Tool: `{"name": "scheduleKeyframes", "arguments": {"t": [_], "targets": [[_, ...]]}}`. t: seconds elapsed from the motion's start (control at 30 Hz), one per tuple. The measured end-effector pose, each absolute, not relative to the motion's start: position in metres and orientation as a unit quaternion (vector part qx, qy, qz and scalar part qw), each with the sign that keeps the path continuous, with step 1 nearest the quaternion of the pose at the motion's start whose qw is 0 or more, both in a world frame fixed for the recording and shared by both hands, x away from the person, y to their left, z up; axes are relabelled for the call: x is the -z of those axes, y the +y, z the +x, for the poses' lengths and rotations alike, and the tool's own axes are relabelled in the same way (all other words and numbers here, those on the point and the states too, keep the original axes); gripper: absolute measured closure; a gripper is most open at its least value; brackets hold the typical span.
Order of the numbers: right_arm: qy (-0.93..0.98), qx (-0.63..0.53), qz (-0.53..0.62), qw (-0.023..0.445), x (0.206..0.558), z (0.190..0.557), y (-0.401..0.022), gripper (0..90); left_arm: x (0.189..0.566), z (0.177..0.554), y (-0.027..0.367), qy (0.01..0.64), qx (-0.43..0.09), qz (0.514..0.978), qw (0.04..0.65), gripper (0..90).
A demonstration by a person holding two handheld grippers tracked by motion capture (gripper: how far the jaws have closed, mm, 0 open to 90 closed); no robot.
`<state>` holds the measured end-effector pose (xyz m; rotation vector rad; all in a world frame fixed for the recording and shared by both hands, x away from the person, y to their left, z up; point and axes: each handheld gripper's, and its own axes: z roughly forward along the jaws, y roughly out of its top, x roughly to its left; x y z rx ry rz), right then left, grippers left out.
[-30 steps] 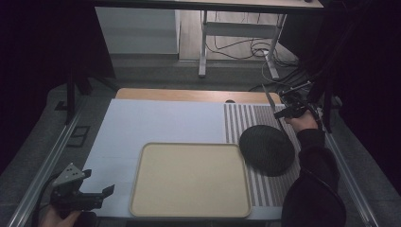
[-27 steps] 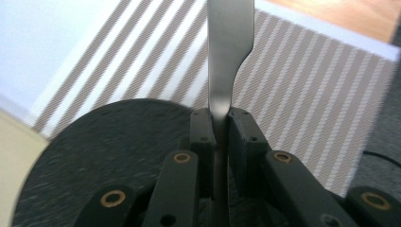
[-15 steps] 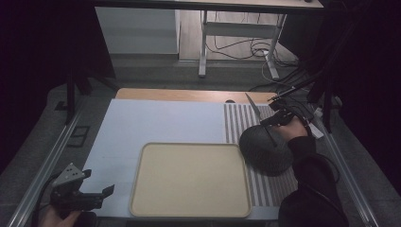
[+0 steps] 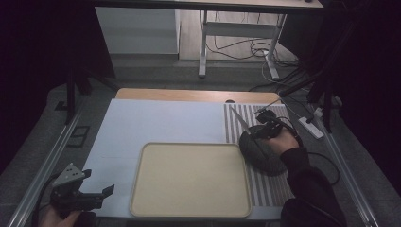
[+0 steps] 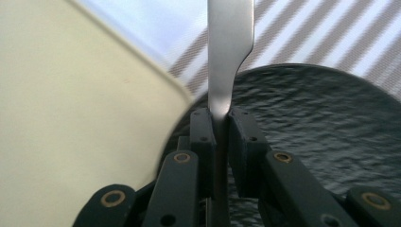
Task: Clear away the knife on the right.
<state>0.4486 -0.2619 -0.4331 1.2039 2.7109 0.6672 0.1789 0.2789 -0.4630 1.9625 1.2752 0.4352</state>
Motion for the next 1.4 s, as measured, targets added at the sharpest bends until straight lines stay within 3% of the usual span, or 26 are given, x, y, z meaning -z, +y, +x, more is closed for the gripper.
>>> {"name": "scheduleKeyframes", "arguments": {"t": [0.9, 1.27, 1.4], "targets": [[0.925, -0.194, 0.324, -0.032, 0.458, 0.367, -0.18, 81.1, 0.463, 0.179, 0.278, 0.496, -0.172, 0.767, 0.369, 1.7], [0.941, -0.128, 0.31, -0.052, 0.492, 0.351, -0.157, 79.9, 0.463, 0.179, 0.277, 0.494, -0.173, 0.769, 0.367, 1.7], [0.941, -0.142, 0.301, -0.058, 0.491, 0.354, -0.157, 75.6, 0.463, 0.179, 0.277, 0.493, -0.174, 0.77, 0.365, 1.7]]}}
